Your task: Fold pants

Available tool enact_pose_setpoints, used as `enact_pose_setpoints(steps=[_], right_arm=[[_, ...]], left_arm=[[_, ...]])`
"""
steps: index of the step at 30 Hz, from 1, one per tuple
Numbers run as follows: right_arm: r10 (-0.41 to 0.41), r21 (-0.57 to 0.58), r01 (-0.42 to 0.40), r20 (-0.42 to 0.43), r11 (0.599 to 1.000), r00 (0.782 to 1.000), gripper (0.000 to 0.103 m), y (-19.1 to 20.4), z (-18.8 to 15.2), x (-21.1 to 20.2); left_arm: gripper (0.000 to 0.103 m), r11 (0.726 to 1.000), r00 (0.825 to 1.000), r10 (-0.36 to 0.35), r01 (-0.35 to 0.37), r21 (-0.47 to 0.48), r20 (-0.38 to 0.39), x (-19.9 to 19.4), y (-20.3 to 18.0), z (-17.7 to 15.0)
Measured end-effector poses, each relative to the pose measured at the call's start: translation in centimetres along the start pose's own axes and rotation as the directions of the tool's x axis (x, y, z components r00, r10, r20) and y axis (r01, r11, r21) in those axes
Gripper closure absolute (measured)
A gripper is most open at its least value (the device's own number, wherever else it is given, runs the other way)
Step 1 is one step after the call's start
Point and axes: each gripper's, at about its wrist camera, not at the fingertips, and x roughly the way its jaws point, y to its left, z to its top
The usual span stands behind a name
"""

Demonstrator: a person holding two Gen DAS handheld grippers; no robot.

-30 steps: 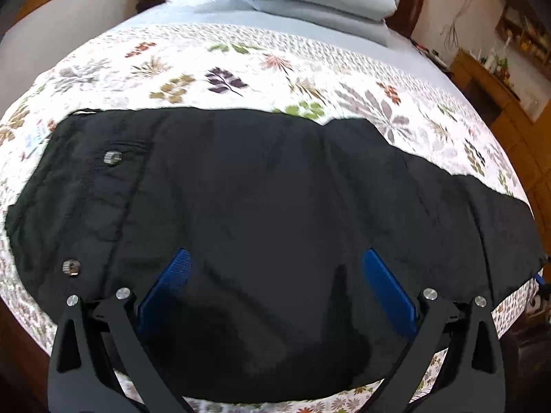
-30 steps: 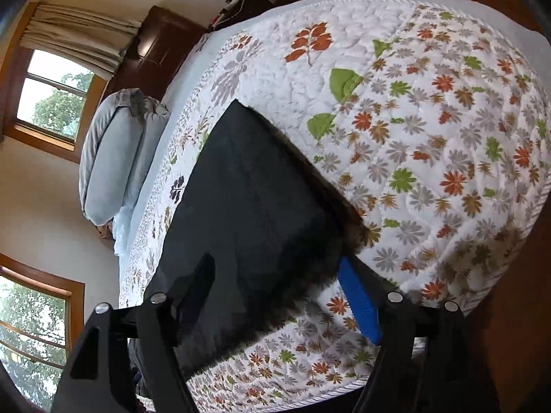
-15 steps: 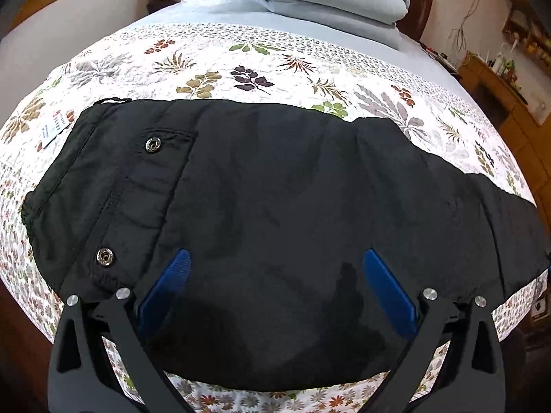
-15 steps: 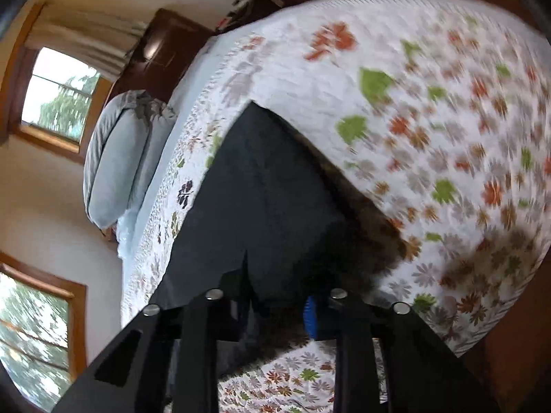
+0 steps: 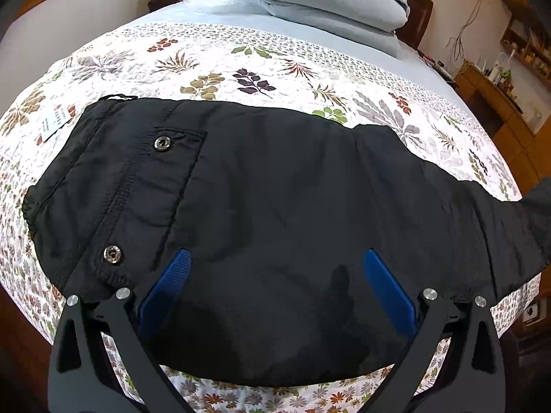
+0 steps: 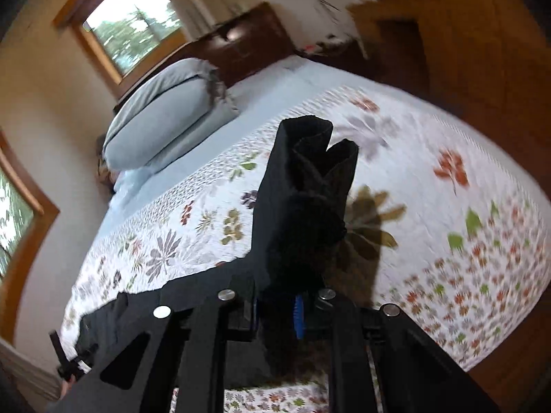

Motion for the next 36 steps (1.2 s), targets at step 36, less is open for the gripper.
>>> enact_pose_setpoints(steps=[36], right_arm=[[0.01,-0.618,-0.238,-0.349,0.749,0.937,0.088,24.3,-17.9,11.8]], left_arm=[[0.003,0.992,0.992,-0.08,0.089,-0.093,0.094,-3.1,1.6,1.3]])
